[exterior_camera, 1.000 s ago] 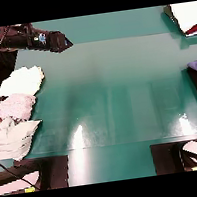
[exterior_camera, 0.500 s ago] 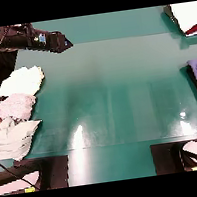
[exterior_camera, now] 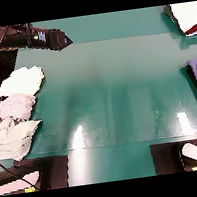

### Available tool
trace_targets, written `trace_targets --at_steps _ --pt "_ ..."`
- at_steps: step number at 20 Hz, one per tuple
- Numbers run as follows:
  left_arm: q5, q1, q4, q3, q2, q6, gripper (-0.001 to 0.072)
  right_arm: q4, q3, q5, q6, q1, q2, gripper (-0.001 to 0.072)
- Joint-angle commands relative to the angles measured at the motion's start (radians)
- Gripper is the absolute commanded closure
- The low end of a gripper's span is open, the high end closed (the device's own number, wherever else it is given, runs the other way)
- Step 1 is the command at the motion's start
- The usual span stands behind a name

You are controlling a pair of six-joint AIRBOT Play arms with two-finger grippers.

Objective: Fold the shirts.

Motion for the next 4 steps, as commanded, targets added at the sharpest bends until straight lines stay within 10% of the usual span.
trace_targets --at_steps 1,4 --pt "0.047 0.000 -0.002 0.000 0.001 0.000 0.0680 0.018 0.001 -0.016 -0.020 0.146 0.000 0.0696" --pt "0.069 0.000 -0.002 0.000 0.001 0.000 0.0681 0.018 0.001 -0.015 -0.024 0.198 0.000 0.0696"
